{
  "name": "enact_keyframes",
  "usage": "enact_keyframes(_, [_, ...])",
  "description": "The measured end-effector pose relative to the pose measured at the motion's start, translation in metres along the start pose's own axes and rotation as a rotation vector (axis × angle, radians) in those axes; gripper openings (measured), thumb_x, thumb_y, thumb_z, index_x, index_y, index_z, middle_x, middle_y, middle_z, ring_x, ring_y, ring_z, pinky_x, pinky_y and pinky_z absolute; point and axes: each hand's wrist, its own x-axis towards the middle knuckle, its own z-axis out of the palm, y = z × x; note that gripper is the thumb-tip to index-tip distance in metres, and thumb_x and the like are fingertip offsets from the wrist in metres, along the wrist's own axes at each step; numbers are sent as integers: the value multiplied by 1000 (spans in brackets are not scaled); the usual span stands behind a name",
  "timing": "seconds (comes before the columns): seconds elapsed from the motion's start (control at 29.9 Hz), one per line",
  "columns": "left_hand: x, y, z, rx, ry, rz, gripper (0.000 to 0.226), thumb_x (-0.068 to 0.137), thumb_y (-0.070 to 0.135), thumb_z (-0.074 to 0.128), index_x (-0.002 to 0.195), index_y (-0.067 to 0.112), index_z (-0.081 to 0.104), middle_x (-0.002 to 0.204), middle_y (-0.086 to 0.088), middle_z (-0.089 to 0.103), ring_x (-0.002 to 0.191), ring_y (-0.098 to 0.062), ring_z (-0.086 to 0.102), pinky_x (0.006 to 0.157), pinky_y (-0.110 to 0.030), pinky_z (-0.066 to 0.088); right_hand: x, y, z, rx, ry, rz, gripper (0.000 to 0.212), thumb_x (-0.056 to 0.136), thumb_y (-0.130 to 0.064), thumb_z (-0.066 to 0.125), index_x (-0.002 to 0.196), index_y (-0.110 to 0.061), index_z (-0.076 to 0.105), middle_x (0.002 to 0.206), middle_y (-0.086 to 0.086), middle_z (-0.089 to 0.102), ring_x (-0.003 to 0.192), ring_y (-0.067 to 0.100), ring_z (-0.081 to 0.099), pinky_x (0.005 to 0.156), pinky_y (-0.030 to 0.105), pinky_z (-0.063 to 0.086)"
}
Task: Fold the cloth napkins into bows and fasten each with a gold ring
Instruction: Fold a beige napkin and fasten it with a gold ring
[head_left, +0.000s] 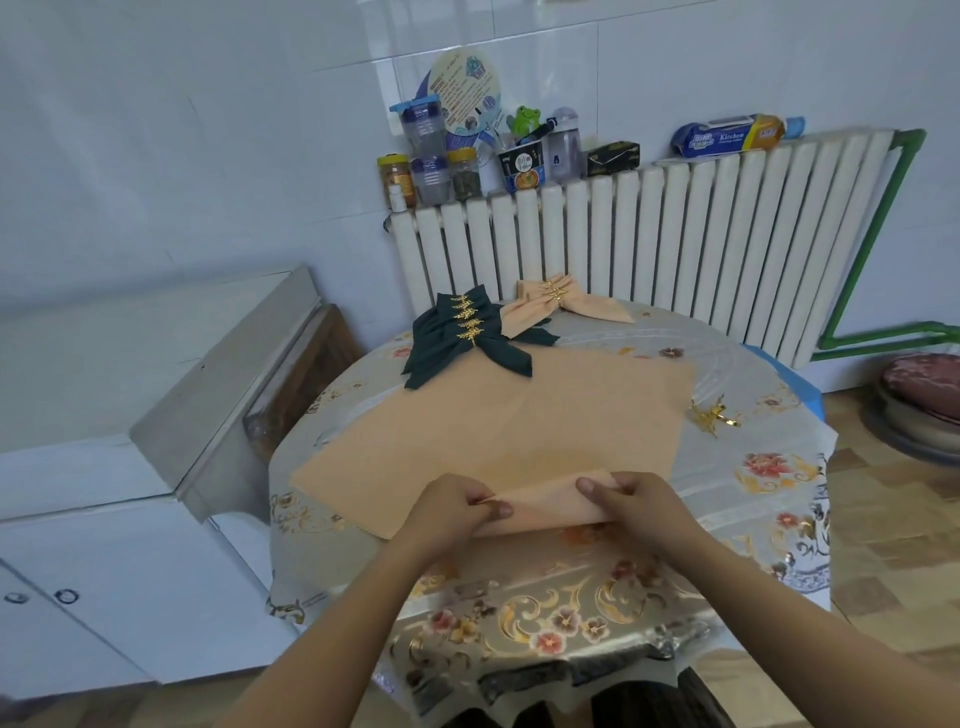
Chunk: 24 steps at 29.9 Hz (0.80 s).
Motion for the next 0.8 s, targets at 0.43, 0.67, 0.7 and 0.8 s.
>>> enact_keyframes(0.43, [23, -12, -24, -28, -185, 20, 44, 90, 53, 51, 93, 12, 68, 86, -5, 63, 79, -17, 56, 72, -31, 41, 39, -4, 18, -223, 76, 18, 42, 89, -36, 59, 54, -18, 46, 53, -5, 45, 55, 11, 45, 51, 23, 28])
enact_keyframes(0.67, [108, -29, -11, 60, 82, -55, 39, 100, 37, 41, 128, 14, 55, 132, -2, 53, 124, -19, 46, 100, -29, 34, 88, 2, 31, -265, 185, -4, 22, 88, -38, 60, 91, -16, 65, 88, 1, 63, 90, 21, 57, 71, 28, 35])
enact_keyframes(0.7, [125, -32, -11, 94, 100, -55, 41, 100, 35, 39, 135, 14, 49, 143, -2, 44, 132, -19, 38, 107, -30, 29, 98, 1, 34, -307, 199, -14, 27, 89, -38, 59, 102, -15, 66, 97, -1, 65, 97, 21, 58, 76, 28, 37])
enact_keyframes(0.8, [168, -40, -10, 276, 85, -76, 50, 102, 37, 30, 148, 18, 28, 158, -2, 16, 144, -18, 14, 115, -38, 15, 125, 6, 45, -464, 249, -111, 30, 89, -39, 58, 106, -16, 68, 108, 0, 68, 107, 21, 58, 88, 29, 39])
